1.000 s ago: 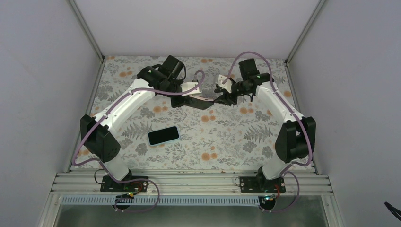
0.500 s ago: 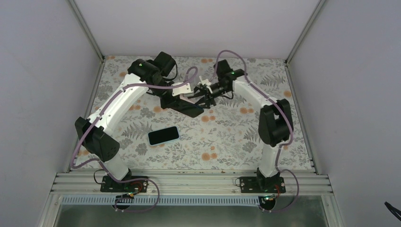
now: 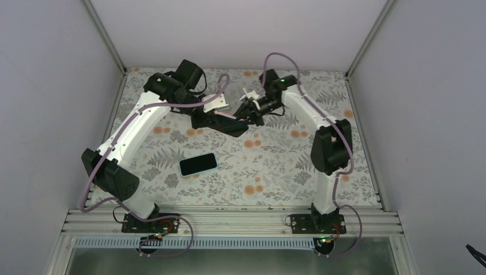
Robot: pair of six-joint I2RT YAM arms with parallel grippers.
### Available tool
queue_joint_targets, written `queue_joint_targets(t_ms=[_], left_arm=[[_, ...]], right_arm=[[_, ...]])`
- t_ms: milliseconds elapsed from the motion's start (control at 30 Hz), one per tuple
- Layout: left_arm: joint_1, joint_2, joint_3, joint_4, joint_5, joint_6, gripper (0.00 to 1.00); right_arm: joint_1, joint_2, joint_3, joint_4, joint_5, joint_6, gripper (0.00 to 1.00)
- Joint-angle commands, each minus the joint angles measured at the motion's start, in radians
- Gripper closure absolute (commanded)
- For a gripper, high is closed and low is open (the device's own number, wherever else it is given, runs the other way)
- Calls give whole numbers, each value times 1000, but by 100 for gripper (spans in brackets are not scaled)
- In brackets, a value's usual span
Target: Take the phone out of the phone case
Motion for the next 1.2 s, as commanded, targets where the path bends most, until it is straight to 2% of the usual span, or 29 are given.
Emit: queue_joint_targets(t_ms=[0,67,100,167,233,333,367,400,433,500,533,567,600,700,800,900,1033,1167], left_arm=[[15,-27,137,310,-4,37,55],[22,-31,202,298,-72,20,11],[26,-38,235,309,-104,9,1],[28,-68,282,368,-179,-15,0],[27,-112,280,474,-250,-37,0],[-1,-196,131,747,-400,-56,0],[-24,-199,95,808,-456,-52,0],[-49,-186,80,843,-511,-48,0],[-81,-163,77,880,-556,-44,0],[-123,-129,38,968,-603,-21,0],[-147,-120,5,1027,-615,1,0],[-173,-107,-21,1090,-652,23,0],[-193,-81,-24,1124,-672,39,0],[-216,6,23,1184,-688,-8,0],[-224,51,37,1237,-665,-57,0],[-230,79,20,1288,-619,-88,0],[-238,127,-11,1392,-643,-136,0],[-249,204,30,1367,-563,-168,0]], right_arm=[[-97,-145,-29,-90,-194,66,97],[-180,-179,-42,-88,-197,101,97],[-221,-188,-41,-80,-192,148,97],[-313,-203,-42,-24,-219,265,97],[-404,-217,-40,-12,-278,293,97],[-507,-247,-60,197,-362,490,96],[-519,-255,-51,236,-374,501,96],[-510,-256,-28,286,-326,557,96],[-491,-265,-17,424,-205,719,96],[-467,-361,-152,900,85,1145,96],[-462,-378,-193,1053,206,1246,97],[-451,-353,-138,1052,337,1266,97],[-440,-265,-16,958,444,1265,97],[-444,-24,423,691,554,1329,97],[-416,5,404,724,663,1339,97],[-395,19,383,733,690,1353,97],[-371,16,382,737,725,1362,97],[-336,11,389,734,738,1360,97]])
